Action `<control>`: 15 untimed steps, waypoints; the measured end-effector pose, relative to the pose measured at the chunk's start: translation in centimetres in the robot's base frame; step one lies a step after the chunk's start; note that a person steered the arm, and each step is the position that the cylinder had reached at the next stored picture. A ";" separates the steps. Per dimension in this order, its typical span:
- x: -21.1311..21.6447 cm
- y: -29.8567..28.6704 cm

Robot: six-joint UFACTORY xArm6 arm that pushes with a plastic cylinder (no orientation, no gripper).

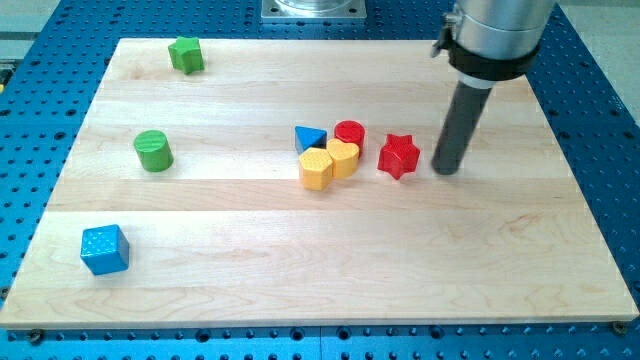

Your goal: Slide the blue cube below the yellow heart

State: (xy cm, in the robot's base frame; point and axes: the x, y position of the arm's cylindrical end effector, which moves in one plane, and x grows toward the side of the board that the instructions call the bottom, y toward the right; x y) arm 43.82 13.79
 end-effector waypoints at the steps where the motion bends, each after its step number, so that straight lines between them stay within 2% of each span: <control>1: -0.2 -2.7; 3: 0.8 -2.4; 4: 11.6 -8.3; 5: 18.1 -22.9; 6: 18.0 -38.4; 7: 16.7 -43.3; 8: 12.6 -36.9; 9: 10.7 -27.4; 10: 10.7 -15.3; 11: 10.4 -12.1; 12: 9.9 -11.4; 13: 9.9 -6.8; 14: 8.5 -8.8; 15: 10.6 -10.1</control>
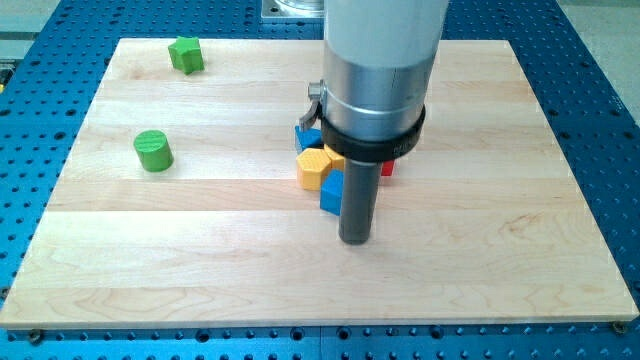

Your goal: Slide the blue cube below the yellow heart

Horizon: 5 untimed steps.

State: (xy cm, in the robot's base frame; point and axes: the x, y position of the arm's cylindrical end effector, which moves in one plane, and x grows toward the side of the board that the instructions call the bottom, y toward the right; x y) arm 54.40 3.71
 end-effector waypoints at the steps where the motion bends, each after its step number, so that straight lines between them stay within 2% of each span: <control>1: 0.0 -3.0; 2: -2.4 -2.0; 4: -3.7 -0.9; 5: 1.7 -7.4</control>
State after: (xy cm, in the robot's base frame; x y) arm 56.09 -3.69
